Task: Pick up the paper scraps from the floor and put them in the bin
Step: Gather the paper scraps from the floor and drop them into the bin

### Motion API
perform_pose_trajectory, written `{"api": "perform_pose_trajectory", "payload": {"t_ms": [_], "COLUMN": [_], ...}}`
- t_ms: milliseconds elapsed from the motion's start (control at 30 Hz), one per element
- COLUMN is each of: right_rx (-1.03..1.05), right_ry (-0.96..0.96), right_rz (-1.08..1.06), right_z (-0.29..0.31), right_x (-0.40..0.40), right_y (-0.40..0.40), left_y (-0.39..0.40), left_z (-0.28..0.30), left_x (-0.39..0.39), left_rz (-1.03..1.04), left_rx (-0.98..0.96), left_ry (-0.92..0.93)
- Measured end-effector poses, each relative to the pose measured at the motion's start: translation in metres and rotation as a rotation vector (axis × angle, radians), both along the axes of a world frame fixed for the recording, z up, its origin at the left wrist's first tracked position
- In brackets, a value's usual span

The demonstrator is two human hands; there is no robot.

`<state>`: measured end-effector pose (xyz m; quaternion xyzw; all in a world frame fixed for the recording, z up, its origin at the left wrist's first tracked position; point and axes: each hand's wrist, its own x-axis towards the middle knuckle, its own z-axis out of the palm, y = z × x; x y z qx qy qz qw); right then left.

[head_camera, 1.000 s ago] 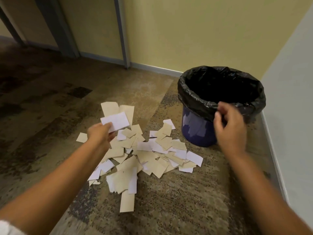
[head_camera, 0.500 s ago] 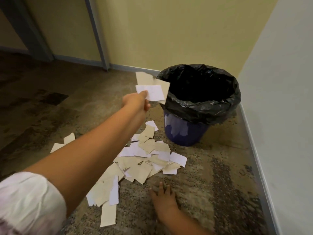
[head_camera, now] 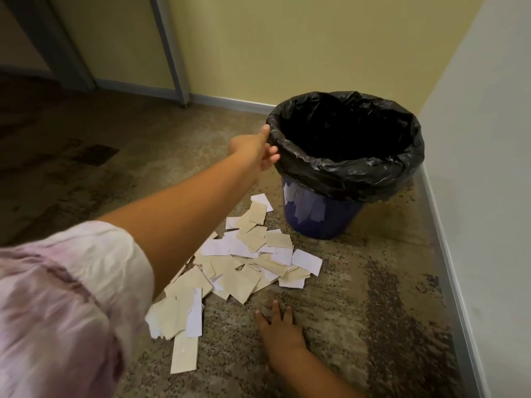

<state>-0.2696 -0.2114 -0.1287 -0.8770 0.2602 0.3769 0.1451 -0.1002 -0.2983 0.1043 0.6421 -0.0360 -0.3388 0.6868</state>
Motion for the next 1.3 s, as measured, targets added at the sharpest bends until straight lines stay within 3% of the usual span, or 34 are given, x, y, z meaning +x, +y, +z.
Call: {"api": "perform_pose_trajectory", "payload": {"t_ms": [100,233,367,533,667,867,1100,1300], "right_rx": [0.018,-0.044,-0.258,-0.291,-0.149,-0.359,-0.494,-0.328], "right_ry": [-0.094,-0.399,-0.528,-0.469,-0.316,-0.27,-0.476,-0.684], "right_rz": [-0.017,-0.214,-0.367,-0.504,-0.367,-0.18,-0.04,-0.221], "right_z": [0.001,0.004,0.002,-0.009,-0.016,-0.021,0.0,0.015], "right_x": [-0.003,-0.005,-0.001,0.005,0.011,0.017,0.011,0.004], "right_y": [-0.009,-0.052,-0.099,-0.124,-0.124,-0.113,-0.105,-0.086], "left_y": [0.033,0.097,0.188,0.253,0.253,0.248,0.258,0.268], "left_z": [-0.025,-0.097,-0.191,-0.279,-0.285,-0.275,-0.254,-0.244], "left_x": [0.018,0.038,0.039,0.002,-0.009,-0.021,-0.021,-0.014], "left_rz": [0.023,0.021,-0.343,-0.594,-0.511,-0.596,-0.657,-0.54], "left_rx": [0.097,0.32,1.007,1.377,1.36,1.406,1.376,1.287], "left_ry": [-0.119,-0.169,-0.662,-0.387,-0.391,-0.475,-0.588,-0.7]}}
